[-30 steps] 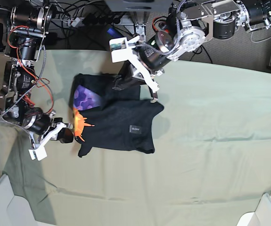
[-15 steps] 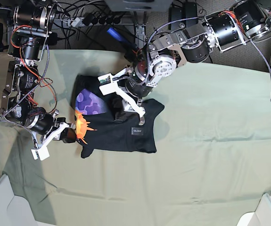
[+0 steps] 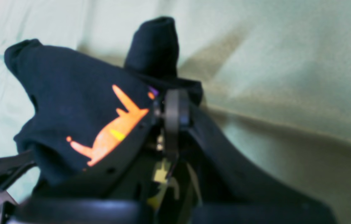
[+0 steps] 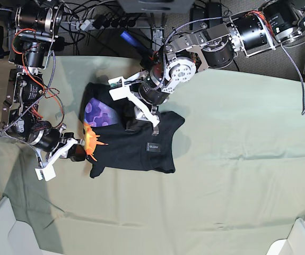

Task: Fold the T-shirt properly
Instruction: 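Fold the held shirt edge over the bundle with the left gripper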

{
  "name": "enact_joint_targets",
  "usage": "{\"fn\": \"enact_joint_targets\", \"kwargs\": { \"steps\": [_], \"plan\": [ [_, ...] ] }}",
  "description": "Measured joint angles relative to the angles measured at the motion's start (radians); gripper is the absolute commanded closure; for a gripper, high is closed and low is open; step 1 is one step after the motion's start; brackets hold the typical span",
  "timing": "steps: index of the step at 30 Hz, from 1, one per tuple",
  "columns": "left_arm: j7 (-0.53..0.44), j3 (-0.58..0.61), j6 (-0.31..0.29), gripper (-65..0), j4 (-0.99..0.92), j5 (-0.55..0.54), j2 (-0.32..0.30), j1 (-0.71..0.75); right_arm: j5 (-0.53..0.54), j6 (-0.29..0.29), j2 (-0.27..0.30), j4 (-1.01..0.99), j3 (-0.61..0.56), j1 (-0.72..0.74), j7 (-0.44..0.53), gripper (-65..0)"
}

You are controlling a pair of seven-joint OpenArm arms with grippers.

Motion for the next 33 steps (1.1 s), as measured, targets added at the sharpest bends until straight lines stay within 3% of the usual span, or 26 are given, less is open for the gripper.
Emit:
{"fn": "enact_joint_targets", "kwargs": {
  "steps": [8,13,17,29,33],
  "plan": [
    [0.001,0.000,0.011,-21.0,-0.106,0.024,0.055,-0.003,0.003,0.000,0.000,0.000,0.000,0.000,0.000,0.0],
    [0.030,0.000,0.064,-3.8,-0.107,0.068,0.055,-0.003,0.003,0.000,0.000,0.000,0.000,0.000,0.000,0.0],
    [0.056,0.000,0.076,0.0,-0.101,0.076,0.055,-0.002,0.003,0.000,0.000,0.000,0.000,0.000,0.000,0.0],
    [0.149,0.058,0.098,0.0,0.162,0.064,-0.012,0.010,0.002,0.000,0.000,0.000,0.000,0.000,0.000,0.0],
    [0.154,0.057,0.048,0.0,0.166,0.021,-0.039,0.013,0.003,0.000,0.000,0.000,0.000,0.000,0.001,0.0]
  ]
}}
